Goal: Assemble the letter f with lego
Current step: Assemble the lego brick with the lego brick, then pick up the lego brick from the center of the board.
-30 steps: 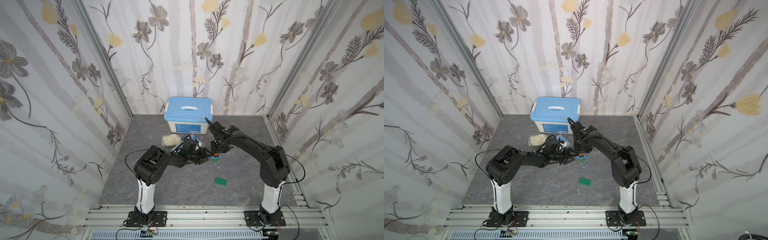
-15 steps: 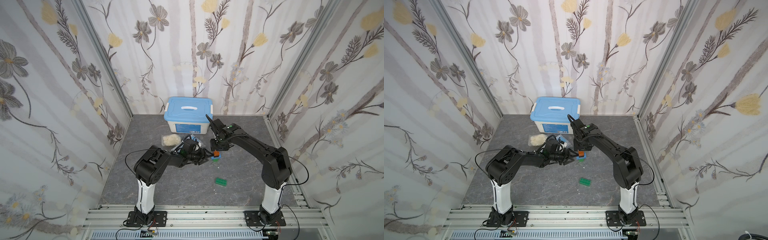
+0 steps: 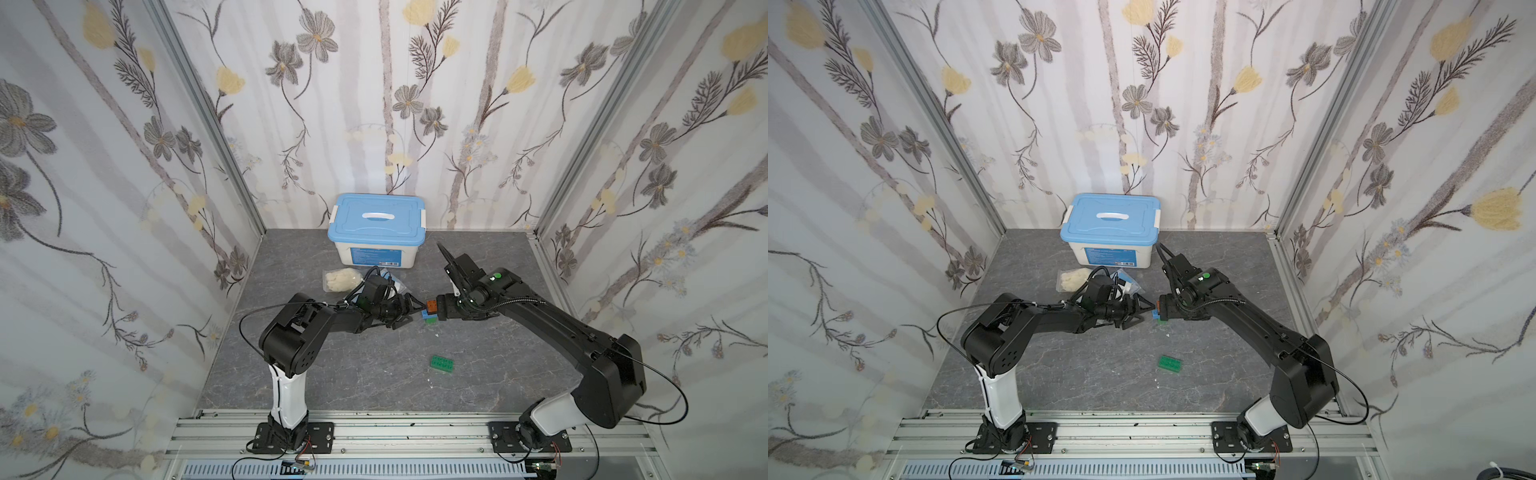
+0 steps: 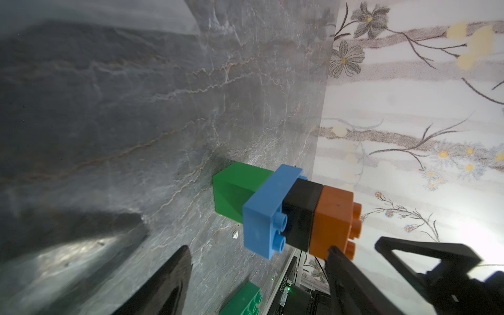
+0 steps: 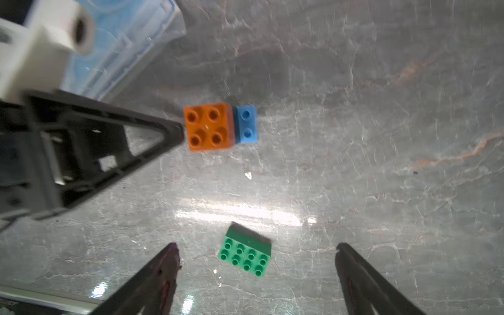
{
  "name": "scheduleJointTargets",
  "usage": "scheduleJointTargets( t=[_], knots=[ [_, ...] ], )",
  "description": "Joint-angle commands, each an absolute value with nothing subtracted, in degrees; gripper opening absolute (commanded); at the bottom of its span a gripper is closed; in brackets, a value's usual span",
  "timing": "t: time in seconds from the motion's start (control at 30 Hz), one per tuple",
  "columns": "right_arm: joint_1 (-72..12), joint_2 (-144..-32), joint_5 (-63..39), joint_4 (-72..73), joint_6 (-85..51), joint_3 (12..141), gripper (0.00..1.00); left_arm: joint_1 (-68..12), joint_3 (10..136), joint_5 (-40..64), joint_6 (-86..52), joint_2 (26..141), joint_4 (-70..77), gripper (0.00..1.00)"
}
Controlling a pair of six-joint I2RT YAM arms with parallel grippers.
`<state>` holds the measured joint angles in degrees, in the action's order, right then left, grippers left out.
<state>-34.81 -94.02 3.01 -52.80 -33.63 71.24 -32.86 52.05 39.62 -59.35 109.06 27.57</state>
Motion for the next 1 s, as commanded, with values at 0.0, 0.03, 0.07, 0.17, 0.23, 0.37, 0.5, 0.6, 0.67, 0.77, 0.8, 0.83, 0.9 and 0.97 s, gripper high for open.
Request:
scheduleJointTargets(
  t=[0.0,0.03,0.07,0.17,0.23,0.37,0.5,0.6,0.67,0.77,0.8,0.83,0.9,0.97],
  knots=[
    [-36.7,-92.0,3.1,-49.0,-37.8,65.4,0.93,-31.9,50.6,39.1,-57.9,107.0,26.5,0.80],
    [-37.7,-89.9,3.3,-48.3,-39.0,63.5,0.93,-31.7,50.2,38.7,-57.7,106.3,25.8,0.80],
    [-38.7,-89.5,3.1,-47.1,-40.4,61.4,0.93,-31.6,49.9,38.4,-57.2,105.6,25.0,0.80],
    [-41.3,-90.1,1.6,-43.8,-45.9,56.3,0.92,-31.3,48.9,37.7,-56.8,104.5,24.1,0.80],
    [-42.7,-90.9,1.5,-41.6,-49.7,53.1,0.92,-31.2,48.3,37.6,-56.9,103.9,24.0,0.80],
    [-44.3,-93.5,-0.5,-34.9,-56.6,47.8,0.92,-31.2,47.3,37.4,-56.9,103.3,23.9,0.80],
    [-46.6,-96.0,-0.2,-33.8,-59.5,49.4,0.92,-31.2,46.8,37.5,-57.0,103.4,24.0,0.80],
    [-47.9,-97.2,0.3,-34.1,-61.4,50.6,0.92,-31.2,46.5,37.6,-56.9,103.4,23.8,0.80],
    [-48.2,-97.5,0.6,-34.0,-62.8,50.6,0.91,-31.1,46.3,37.7,-56.9,103.3,24.0,0.80],
    [-48.5,-97.4,-0.6,-32.6,-64.4,50.1,0.91,-31.1,46.2,37.9,-56.9,103.2,24.1,0.79],
    [-48.5,-97.2,-0.9,-32.2,-64.9,50.0,0.91,-31.1,46.2,37.9,-56.9,103.3,24.2,0.79],
    [-50.0,-96.8,-0.7,-31.8,-65.4,50.0,0.91,-31.1,46.2,38.1,-56.9,103.3,24.0,0.79],
    [-50.6,-96.5,-0.4,-32.0,-66.0,50.4,0.91,-31.1,46.2,38.0,-56.8,103.3,24.1,0.79],
    [-51.2,-97.2,-0.5,-32.9,-66.3,51.7,0.91,-31.1,46.2,38.1,-56.8,103.4,24.1,0.79]
  ],
)
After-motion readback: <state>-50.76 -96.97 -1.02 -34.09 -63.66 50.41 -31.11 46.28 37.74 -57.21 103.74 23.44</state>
